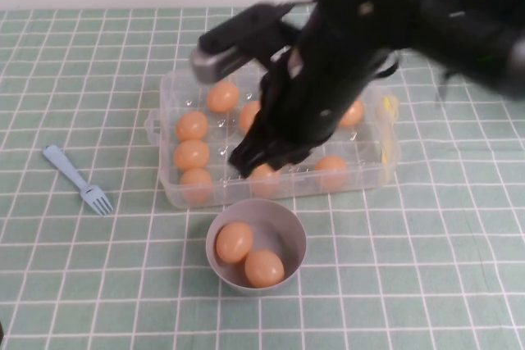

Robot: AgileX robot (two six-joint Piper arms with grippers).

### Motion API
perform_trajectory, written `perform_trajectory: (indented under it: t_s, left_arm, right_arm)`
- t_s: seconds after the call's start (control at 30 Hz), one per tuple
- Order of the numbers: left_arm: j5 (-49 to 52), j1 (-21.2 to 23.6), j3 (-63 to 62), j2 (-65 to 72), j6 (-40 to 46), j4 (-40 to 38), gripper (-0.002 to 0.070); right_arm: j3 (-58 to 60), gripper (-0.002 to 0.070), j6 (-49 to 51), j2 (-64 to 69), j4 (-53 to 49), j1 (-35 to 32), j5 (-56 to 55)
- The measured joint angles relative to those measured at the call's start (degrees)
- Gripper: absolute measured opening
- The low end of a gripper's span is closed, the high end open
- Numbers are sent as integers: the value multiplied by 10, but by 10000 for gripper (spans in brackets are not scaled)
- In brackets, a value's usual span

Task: Take an egg out of the egg box

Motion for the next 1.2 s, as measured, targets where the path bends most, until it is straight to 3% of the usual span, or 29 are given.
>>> perform_trajectory:
  t_s: [0.23,0.43,0.87,1.0,1.2]
  left_arm:
    - [0,0,0,0,0,0,-4]
    - [0,0,0,0,0,0,-4]
    - [0,0,0,0,0,0,-4]
    - [0,0,0,0,0,0,-4]
    - [0,1,0,0,0,0,-4]
  right_arm:
    - [95,-15,57,-155,-111,0,2]
    - [204,-15,76,-259,-120,0,10]
    - [316,-16,127,-365,-164,0,0]
    - [402,-17,159,-407,-201,-29,-112]
    - [607,-17,161,-492,-218,-185,-392]
